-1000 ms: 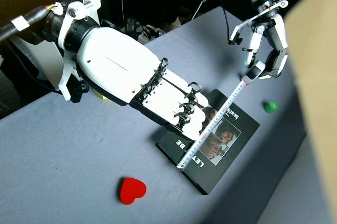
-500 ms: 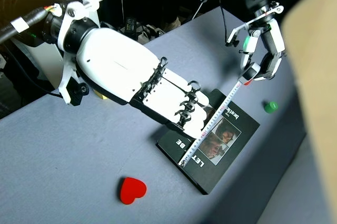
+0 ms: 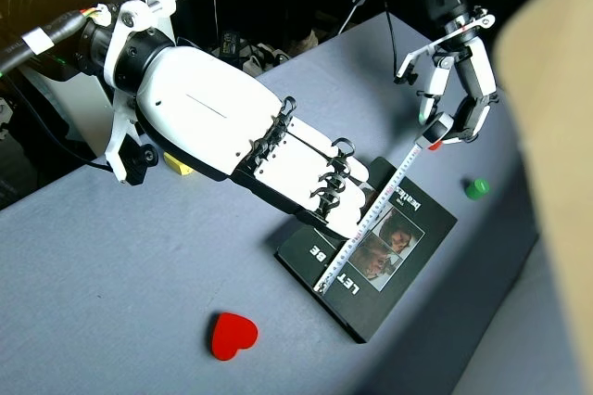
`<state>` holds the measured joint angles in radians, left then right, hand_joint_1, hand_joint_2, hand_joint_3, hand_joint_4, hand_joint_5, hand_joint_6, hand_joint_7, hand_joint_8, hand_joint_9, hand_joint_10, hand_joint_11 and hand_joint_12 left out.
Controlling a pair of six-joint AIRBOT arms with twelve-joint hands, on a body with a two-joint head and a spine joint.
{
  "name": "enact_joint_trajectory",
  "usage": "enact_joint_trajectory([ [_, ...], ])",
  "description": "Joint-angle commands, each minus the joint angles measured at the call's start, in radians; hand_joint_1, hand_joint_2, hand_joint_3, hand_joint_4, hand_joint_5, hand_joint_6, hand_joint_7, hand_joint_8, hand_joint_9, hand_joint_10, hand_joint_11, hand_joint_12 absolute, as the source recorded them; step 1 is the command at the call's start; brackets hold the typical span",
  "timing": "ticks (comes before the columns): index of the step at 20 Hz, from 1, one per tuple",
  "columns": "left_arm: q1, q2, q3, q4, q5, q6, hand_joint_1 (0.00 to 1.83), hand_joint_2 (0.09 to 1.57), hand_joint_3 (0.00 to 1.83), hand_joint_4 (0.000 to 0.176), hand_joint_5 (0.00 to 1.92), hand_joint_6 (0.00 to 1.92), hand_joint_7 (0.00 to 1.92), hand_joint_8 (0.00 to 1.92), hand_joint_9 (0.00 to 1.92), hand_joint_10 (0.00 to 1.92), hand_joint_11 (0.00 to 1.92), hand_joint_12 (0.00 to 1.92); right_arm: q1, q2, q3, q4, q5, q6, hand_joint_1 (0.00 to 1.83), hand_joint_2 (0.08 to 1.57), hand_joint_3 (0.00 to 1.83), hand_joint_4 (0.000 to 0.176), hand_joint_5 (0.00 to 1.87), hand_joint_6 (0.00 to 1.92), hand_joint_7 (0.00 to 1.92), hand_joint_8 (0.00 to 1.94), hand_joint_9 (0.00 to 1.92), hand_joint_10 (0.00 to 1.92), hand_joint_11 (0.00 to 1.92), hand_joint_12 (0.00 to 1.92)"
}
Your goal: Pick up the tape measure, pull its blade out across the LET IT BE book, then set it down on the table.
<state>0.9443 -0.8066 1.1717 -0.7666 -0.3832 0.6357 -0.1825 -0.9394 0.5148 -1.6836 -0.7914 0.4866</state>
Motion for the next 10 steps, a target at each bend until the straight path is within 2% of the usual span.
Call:
enact_joint_trajectory([
  [1,0.000,0.006,0.007,0.005,-0.104,0.000,1.36,1.16,0.00,0.000,0.83,1.03,0.80,1.19,0.91,1.34,0.86,1.17,0.011,0.002,-0.003,-0.077,-0.022,0.002,0.15,1.04,0.00,0.083,0.00,0.00,0.00,0.00,0.00,0.00,0.00,0.00],
  [10,0.007,0.006,0.001,0.006,-0.113,-0.002,1.36,1.16,0.00,0.000,0.82,1.02,0.80,1.21,0.91,1.35,0.86,1.18,0.009,0.003,-0.003,-0.078,-0.023,0.001,0.16,1.05,0.00,0.082,0.00,0.00,0.00,0.00,0.00,0.00,0.02,0.02],
])
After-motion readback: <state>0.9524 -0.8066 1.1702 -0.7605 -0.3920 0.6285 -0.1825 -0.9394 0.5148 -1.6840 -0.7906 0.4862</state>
